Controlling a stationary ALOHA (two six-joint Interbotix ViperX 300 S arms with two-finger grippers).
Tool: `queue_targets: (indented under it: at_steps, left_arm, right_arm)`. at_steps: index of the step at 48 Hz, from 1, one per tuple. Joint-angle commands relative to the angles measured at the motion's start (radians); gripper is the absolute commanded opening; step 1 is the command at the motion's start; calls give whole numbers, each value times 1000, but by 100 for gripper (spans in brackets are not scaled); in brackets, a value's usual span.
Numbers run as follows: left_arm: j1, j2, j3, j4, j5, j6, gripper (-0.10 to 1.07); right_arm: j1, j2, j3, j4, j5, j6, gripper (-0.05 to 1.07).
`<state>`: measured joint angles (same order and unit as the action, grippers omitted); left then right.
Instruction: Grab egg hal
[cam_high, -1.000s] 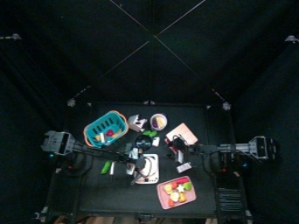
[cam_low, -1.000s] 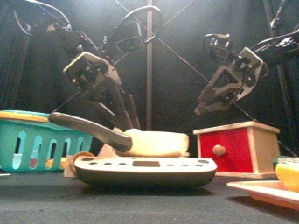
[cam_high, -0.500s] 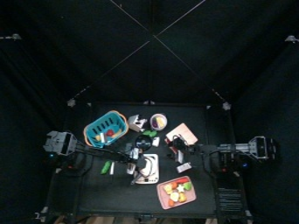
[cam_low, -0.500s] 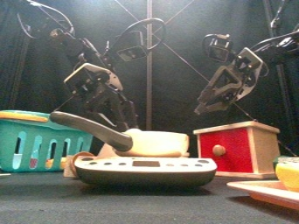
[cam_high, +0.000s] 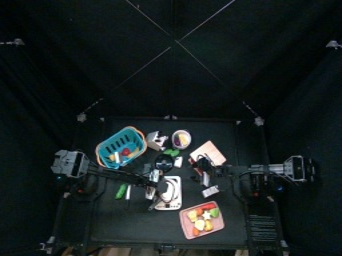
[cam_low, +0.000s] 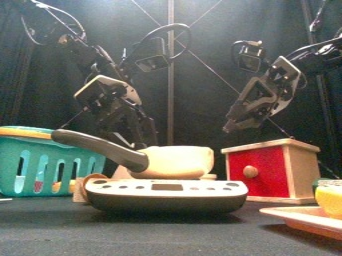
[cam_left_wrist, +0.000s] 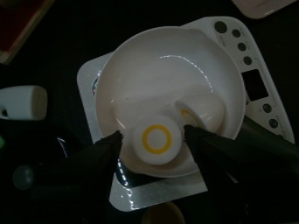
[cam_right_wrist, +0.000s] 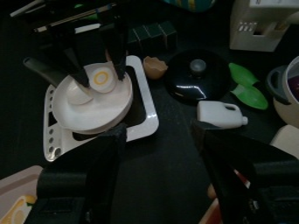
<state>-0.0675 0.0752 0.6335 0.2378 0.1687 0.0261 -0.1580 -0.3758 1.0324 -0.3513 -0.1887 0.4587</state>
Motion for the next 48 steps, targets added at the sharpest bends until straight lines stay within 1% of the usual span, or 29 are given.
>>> queue_targets:
  at_steps: [1, 9, 34, 48]
  left_arm:
    - [-2, -6, -18, 2, -3, 0, 92]
    - [-3, -5, -18, 2, 2, 0, 87]
    - [-3, 6, -38, 2, 43, 0, 86]
    - [-3, 8, -38, 2, 48, 0, 86]
  right_arm:
    - [-3, -8, -8, 2, -9, -2, 92]
    - [-3, -6, -8, 2, -9, -2, 92]
    - [-5, 6, -8, 3, -9, -2, 92]
    - [-5, 9, -8, 3, -9, -2, 92]
